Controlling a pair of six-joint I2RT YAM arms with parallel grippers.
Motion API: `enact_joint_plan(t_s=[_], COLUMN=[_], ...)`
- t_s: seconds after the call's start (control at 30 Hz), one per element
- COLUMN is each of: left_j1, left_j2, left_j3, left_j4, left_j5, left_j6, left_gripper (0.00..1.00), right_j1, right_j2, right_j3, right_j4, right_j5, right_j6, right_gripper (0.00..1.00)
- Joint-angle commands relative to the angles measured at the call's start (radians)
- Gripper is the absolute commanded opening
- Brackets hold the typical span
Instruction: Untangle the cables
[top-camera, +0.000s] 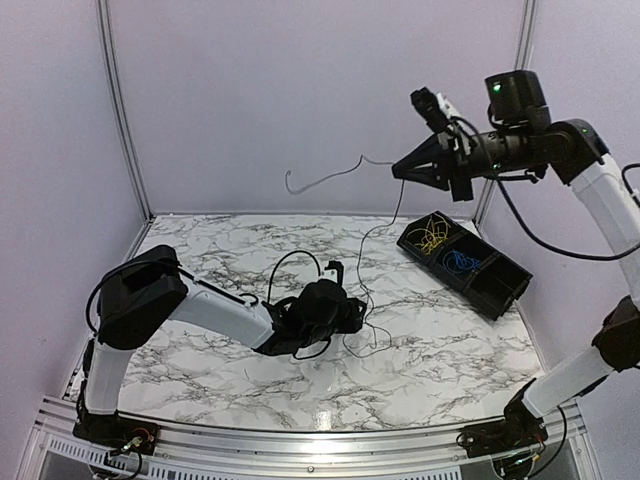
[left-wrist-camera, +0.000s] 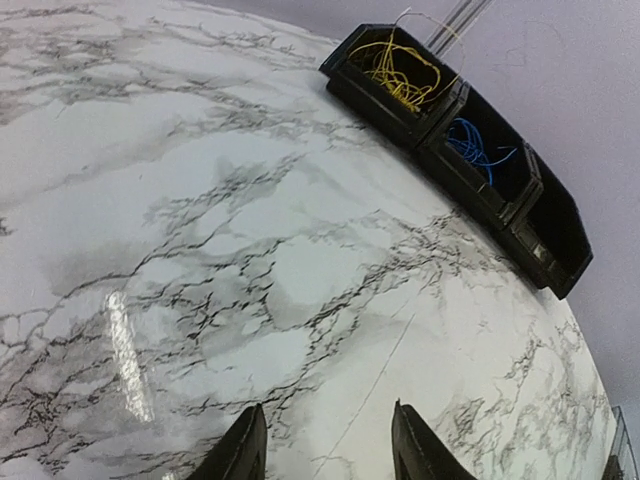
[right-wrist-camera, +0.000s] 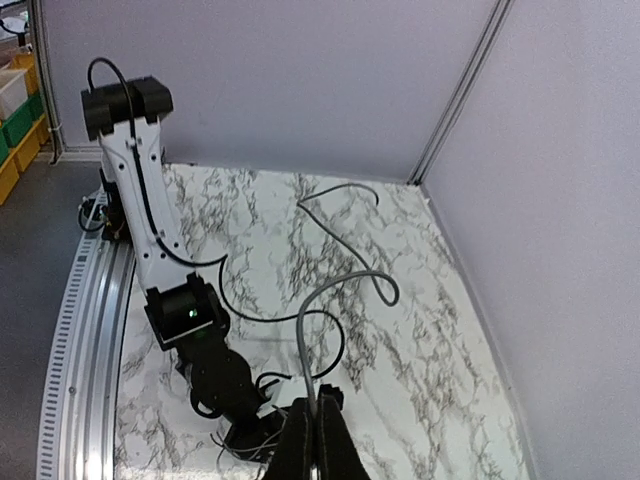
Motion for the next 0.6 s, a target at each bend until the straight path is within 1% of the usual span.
enact_joint_plan(t_s=[0.0, 0.07, 0.23, 0.37, 0.47, 0.57], left_j1=[0.02, 0.028, 0.044, 0.052, 0.051, 0.041], left_j2=[0.007, -0.006, -0.051, -0.093, -0.189, -0.302], left_j3=[-0.048, -0.077, -0.132, -0.189, -0.284, -0.413], left_j4=[0.036, 0.038, 0.04, 0.054, 0.132, 0.251], left_j5=[-0.016, -0.015, -0.023, -0.019, -0.025, -0.025], left_j6=[-0.072, -0.073, -0.047, -0.036, 0.0, 0.078], left_gripper=[0.45, 0.44, 0.44, 0.44, 0.46, 0.5], right_j1=[-0.044, -0.062, -0.106, -0.116, -0.116, -0.116], right_j2=[-0.028, -0.026, -0.083, -0.098, -0.101, -0.112], right_j3=[0.112, 0.111, 0.033, 0.031, -0.018, -0.108], right_j4=[0.028, 0.044, 0.139, 0.16, 0.18, 0.226], right_j5=[-0.079, -0.081, -0.069, -0.06, -0.047, -0.026], right_j6=[0.026, 0.029, 0.055, 0.069, 0.076, 0.088], right_gripper=[0.0, 0.0, 0.0, 0.0, 0.0, 0.0])
